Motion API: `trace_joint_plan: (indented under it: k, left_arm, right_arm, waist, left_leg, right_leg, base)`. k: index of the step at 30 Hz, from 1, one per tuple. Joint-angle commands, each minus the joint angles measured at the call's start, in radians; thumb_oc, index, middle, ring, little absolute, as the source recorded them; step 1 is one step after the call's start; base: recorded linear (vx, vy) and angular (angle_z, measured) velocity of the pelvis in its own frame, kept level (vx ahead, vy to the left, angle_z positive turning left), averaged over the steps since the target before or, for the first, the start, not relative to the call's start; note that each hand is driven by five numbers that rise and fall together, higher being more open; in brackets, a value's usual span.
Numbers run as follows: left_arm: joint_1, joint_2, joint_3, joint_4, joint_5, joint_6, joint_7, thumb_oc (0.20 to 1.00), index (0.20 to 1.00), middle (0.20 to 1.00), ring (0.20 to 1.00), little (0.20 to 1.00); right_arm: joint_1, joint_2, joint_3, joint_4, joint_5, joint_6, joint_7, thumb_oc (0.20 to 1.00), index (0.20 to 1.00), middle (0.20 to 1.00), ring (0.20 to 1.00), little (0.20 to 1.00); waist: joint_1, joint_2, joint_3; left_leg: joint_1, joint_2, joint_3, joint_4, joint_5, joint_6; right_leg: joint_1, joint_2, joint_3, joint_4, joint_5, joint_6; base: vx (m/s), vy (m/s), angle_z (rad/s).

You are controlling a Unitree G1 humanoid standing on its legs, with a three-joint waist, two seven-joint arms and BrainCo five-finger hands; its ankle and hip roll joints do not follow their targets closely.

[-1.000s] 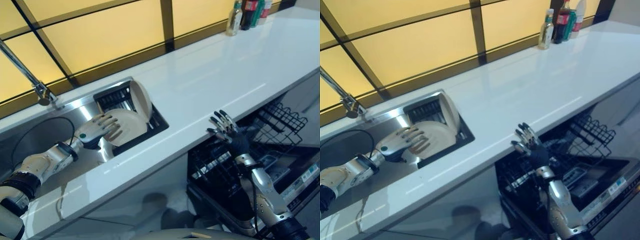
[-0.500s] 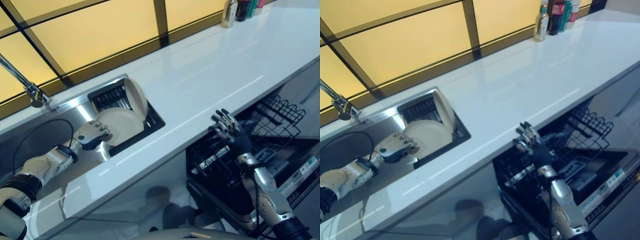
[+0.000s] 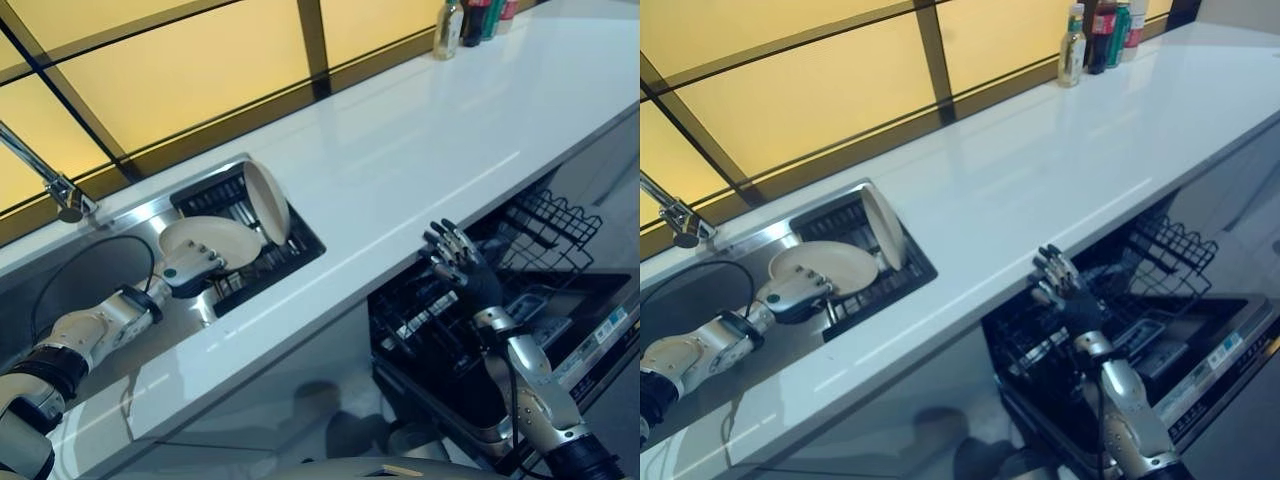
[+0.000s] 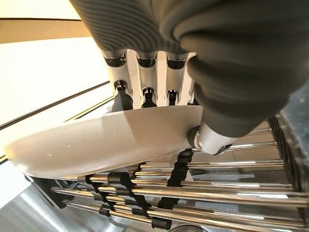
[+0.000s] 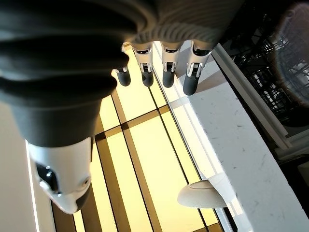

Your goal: Pick up plates and place into dishwasher.

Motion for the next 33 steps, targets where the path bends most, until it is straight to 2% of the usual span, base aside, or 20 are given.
trace_joint_plan:
  k: [1, 8, 12, 24, 28, 31, 33]
  left_arm:
    - [-0.039, 0.059, 0.059, 0.002, -0.061, 0.003, 0.045, 0.200, 0.200, 0.200, 0.200, 0.200]
    - [-0.057, 0.079, 0.117, -0.044, -0.094, -0.017, 0.079, 0.200, 0.200, 0.200, 0.200, 0.200]
    - [-0.064, 0.091, 0.156, -0.058, -0.161, -0.017, 0.101, 0.200, 0.200, 0.200, 0.200, 0.200]
    - [-0.027, 0.078, 0.352, -0.094, -0.375, -0.127, 0.157, 0.200, 0.200, 0.200, 0.200, 0.200]
    - [0.013, 0.033, 0.436, -0.138, -0.482, -0.184, 0.144, 0.200, 0.200, 0.200, 0.200, 0.200]
    - [0.039, -0.032, 0.506, -0.207, -0.602, -0.227, 0.067, 0.200, 0.200, 0.200, 0.200, 0.200]
    - [0.051, -0.077, 0.538, -0.267, -0.673, -0.229, 0.009, 0.200, 0.200, 0.200, 0.200, 0.200]
  right_arm:
    - [-0.001, 0.004, 0.018, -0.092, 0.006, -0.036, 0.014, 1.000, 1.000, 1.000, 1.000, 1.000]
    - [-0.002, 0.013, 0.029, -0.089, 0.008, -0.047, 0.001, 1.000, 1.000, 1.000, 1.000, 1.000]
    - [-0.006, 0.016, 0.036, -0.091, 0.010, -0.049, -0.009, 1.000, 1.000, 1.000, 1.000, 1.000]
    - [-0.006, 0.036, 0.036, -0.080, -0.001, -0.076, -0.033, 1.000, 1.000, 1.000, 1.000, 1.000]
    - [-0.006, 0.052, 0.033, -0.069, -0.027, -0.101, -0.050, 1.000, 1.000, 1.000, 1.000, 1.000]
    - [-0.012, 0.066, 0.020, -0.057, -0.057, -0.115, -0.070, 1.000, 1.000, 1.000, 1.000, 1.000]
    - [-0.019, 0.073, 0.012, -0.047, -0.079, -0.127, -0.083, 1.000, 1.000, 1.000, 1.000, 1.000]
  waist:
    - [0.025, -0.041, -0.037]
    - [0.042, -0.046, -0.054]
    - [0.054, -0.049, -0.065]
    - [0.090, -0.066, -0.097]
    - [0.104, -0.074, -0.106]
    - [0.116, -0.084, -0.116]
    - [0.123, -0.089, -0.121]
  left_leg:
    - [-0.004, -0.029, -0.047, 0.009, -0.075, 0.054]
    - [-0.002, -0.028, -0.052, 0.006, -0.077, 0.053]
    - [0.000, -0.029, -0.058, 0.006, -0.078, 0.052]
    - [-0.002, -0.028, -0.083, 0.006, -0.081, 0.048]
    - [-0.005, -0.028, -0.092, 0.006, -0.079, 0.047]
    - [-0.006, -0.028, -0.101, 0.006, -0.081, 0.047]
    - [-0.008, -0.029, -0.108, 0.006, -0.082, 0.048]
  right_leg:
    - [-0.066, -0.020, -0.024, 0.008, 0.043, 0.072]
    - [-0.055, -0.019, -0.035, -0.002, 0.044, 0.068]
    - [-0.048, -0.020, -0.040, -0.007, 0.044, 0.066]
    - [-0.030, -0.023, -0.073, -0.026, 0.044, 0.062]
    - [-0.028, -0.023, -0.082, -0.029, 0.044, 0.059]
    - [-0.025, -0.023, -0.091, -0.032, 0.042, 0.056]
    - [-0.023, -0.022, -0.094, -0.033, 0.040, 0.053]
  base:
    - [0.00, 0.000, 0.00]
    - [0.00, 0.000, 0.00]
    - [0.00, 0.000, 0.00]
    - [-0.03, -0.006, 0.04]
    - [-0.07, -0.002, 0.09]
    - [-0.07, 0.002, 0.03]
    - [-0.06, 0.001, 0.09]
